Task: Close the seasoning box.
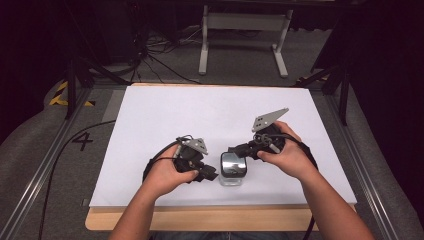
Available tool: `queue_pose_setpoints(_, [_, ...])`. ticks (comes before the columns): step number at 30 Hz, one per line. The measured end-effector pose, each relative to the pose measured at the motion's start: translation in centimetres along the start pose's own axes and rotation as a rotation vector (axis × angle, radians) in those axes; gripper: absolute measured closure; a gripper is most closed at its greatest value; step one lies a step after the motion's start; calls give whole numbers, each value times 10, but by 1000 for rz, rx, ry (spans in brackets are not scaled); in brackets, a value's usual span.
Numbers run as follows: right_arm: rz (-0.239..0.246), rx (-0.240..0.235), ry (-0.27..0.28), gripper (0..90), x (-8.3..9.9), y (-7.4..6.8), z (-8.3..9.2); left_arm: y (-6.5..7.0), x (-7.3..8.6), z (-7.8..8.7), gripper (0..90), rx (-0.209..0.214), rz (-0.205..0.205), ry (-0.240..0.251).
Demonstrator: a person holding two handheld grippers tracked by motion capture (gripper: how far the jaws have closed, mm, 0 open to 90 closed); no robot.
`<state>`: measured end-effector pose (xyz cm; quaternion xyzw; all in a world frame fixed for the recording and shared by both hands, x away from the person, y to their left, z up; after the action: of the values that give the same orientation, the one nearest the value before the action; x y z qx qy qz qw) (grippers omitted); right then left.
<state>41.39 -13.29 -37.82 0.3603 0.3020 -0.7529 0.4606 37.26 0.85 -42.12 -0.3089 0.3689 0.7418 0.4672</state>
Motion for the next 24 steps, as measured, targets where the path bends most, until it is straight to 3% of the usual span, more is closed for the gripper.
queue_pose_setpoints(7, [-21,77,81,710,-6,24,29,-19,6,38,695,-127,41,81])
queue_pose_setpoints(10, [-35,116,106,674,-2,38,42,-24,7,51,677,-160,62,109])
queue_pose_setpoints(16, [-84,185,126,589,13,66,58,-46,10,62,600,-261,95,157])
queue_pose_setpoints(24, [-136,323,167,515,40,112,82,-76,16,74,516,-367,144,224])
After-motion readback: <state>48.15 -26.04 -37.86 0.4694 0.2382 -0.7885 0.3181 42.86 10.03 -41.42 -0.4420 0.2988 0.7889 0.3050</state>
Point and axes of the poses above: each handheld gripper's, and its own axes: z roughly backward along the jaws, x roughly out of its underside, y roughly to its right, the point moved 9 cm from there along -z, roughly forward along the jaws, and after that the axes turned 11 degrees about y, right-handed, at the moved point
